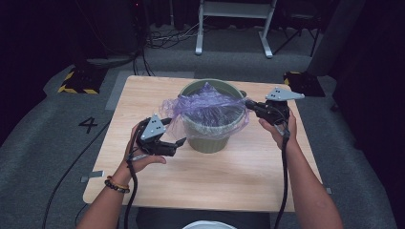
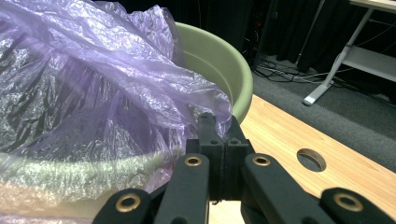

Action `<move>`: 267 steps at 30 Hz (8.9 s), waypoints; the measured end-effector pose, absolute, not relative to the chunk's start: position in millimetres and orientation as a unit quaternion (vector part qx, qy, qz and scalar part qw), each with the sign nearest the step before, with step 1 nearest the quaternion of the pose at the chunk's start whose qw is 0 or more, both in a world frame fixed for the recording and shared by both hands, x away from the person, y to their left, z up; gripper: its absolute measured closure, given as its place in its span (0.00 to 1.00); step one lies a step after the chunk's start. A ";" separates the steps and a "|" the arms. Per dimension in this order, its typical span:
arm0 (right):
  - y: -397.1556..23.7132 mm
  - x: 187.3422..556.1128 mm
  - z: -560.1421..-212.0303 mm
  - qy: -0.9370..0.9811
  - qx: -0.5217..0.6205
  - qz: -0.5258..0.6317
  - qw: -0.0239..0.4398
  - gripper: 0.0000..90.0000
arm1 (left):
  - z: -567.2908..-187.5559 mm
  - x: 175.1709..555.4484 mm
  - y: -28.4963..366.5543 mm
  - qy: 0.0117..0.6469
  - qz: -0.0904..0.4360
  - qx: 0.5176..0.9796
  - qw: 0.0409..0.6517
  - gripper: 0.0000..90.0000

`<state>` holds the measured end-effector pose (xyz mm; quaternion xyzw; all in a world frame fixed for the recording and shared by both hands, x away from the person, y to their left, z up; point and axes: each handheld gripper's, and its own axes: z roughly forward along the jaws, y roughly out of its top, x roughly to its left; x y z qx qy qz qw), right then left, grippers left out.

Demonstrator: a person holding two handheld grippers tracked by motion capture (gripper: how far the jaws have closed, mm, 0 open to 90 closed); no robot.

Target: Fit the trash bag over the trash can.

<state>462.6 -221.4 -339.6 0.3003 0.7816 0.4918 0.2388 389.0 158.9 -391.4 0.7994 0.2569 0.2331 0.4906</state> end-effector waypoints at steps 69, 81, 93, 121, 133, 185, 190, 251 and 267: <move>-250.4 509.3 -381.1 0.740 0.442 0.466 0.199 0.98 | -425.5 396.1 161.9 0.199 0.241 0.848 0.427 0.69; -248.5 493.7 -358.8 0.753 0.404 0.461 0.240 0.94 | -361.7 402.7 179.7 0.203 0.295 0.792 0.494 0.37; -233.4 499.2 -355.3 0.778 0.369 0.454 0.228 0.93 | -349.5 437.2 163.3 0.164 0.302 0.828 0.443 0.87; -223.9 506.5 -385.9 0.822 0.325 0.433 0.176 1.00 | -392.0 532.5 161.4 0.308 0.208 0.799 0.473 1.00; -225.2 501.9 -396.7 0.814 0.315 0.462 0.158 1.00 | -401.8 522.0 161.5 0.290 0.183 0.807 0.481 1.00; -236.2 442.7 -346.7 0.805 0.228 0.483 0.258 0.84 | -353.0 465.4 190.0 0.205 0.223 0.817 0.491 0.79; -235.1 449.5 -345.4 0.813 0.222 0.482 0.240 1.00 | -348.7 472.0 182.5 0.203 0.231 0.820 0.483 0.90; -252.8 449.5 -400.5 0.821 0.305 0.455 0.163 0.88 | -405.5 384.4 234.7 0.255 0.236 0.796 0.495 0.29; -254.9 399.1 -399.4 0.816 0.233 0.491 0.195 0.41 | -412.9 323.9 154.0 0.154 0.238 0.829 0.482 0.20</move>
